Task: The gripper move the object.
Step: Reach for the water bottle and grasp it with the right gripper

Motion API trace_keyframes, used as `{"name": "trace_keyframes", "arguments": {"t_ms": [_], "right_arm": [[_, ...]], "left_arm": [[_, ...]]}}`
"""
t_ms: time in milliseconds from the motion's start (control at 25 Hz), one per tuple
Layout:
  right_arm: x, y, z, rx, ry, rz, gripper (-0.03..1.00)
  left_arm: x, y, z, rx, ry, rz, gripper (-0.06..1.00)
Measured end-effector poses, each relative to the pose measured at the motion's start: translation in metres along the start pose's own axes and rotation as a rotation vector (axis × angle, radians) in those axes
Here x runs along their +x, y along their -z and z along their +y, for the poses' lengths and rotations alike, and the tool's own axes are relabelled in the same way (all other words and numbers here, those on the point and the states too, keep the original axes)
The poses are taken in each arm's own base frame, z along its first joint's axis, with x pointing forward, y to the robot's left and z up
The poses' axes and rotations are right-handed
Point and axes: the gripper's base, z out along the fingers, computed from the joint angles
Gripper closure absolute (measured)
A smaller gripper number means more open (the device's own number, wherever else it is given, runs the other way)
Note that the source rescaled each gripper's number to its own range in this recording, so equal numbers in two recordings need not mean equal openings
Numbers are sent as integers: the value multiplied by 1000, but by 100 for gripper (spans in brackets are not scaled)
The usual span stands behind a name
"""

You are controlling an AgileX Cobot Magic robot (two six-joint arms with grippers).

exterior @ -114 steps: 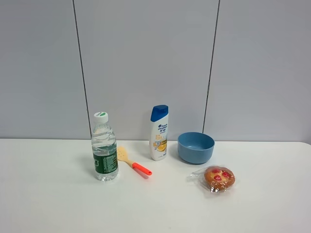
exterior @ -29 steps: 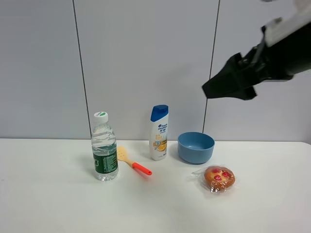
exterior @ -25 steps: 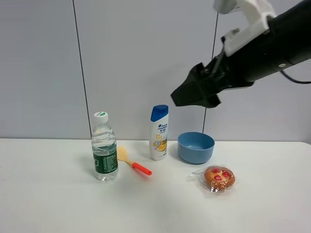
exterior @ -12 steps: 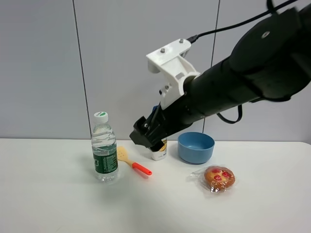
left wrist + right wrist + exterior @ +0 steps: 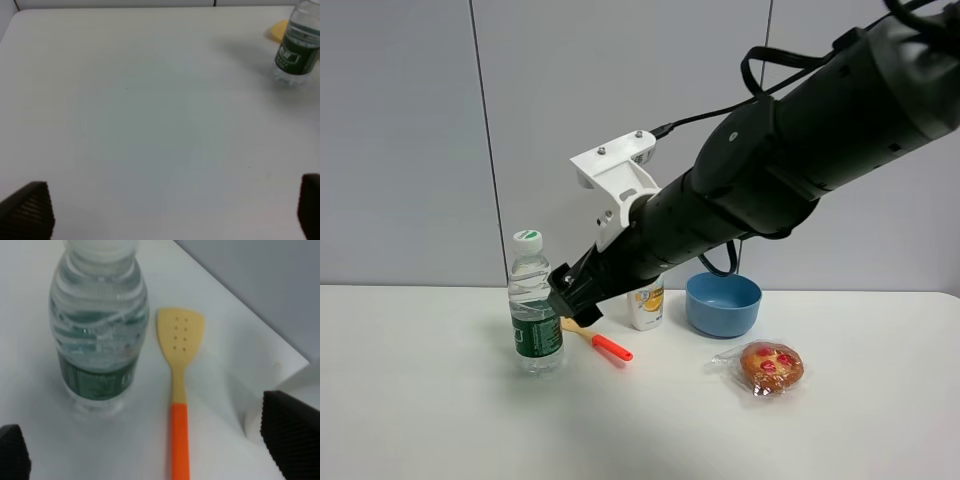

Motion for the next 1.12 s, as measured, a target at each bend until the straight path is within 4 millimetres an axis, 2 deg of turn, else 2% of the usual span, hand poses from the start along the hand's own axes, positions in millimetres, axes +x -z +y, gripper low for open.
{"name": "trace_keyframes", "arguments": {"t_ms": [240, 760, 1120], "right_arm": [[-8, -22, 13, -12, 19, -20, -3], [2, -44, 16, 70, 20, -53, -3], [-7, -60, 21, 44, -52, -97, -3]], "left_arm": [[0, 0, 0, 0, 0, 0, -6], [0, 0, 0, 0, 0, 0, -6], [0, 0, 0, 0, 0, 0, -6]]}}
